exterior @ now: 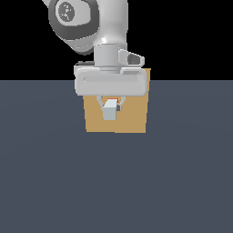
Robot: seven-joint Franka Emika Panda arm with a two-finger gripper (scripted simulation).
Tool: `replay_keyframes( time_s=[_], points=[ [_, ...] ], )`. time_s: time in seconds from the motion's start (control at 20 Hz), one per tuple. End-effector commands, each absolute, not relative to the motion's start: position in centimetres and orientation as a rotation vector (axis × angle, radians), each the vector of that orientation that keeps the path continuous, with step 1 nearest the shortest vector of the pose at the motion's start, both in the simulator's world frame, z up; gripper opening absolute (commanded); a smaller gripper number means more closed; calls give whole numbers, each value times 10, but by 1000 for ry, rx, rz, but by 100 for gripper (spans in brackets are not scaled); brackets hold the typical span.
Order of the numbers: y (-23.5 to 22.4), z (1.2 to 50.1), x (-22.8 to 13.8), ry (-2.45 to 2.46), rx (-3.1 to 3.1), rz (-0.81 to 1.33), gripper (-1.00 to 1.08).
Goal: Insert the peg into the horizontal hole in a box.
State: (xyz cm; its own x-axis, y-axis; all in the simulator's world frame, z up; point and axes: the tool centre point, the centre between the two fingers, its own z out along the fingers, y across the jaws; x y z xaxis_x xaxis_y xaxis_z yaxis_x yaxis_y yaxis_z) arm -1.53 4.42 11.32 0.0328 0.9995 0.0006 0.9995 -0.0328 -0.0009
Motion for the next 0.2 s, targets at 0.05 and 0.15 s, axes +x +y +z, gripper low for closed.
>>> replay_keyframes(
  time_s=[0.05,0.15],
  points=[
    [55,114,-14,-2183,-2261,-2,-100],
    [57,114,-13,-2183,-2261,-2,-100]
  ],
)
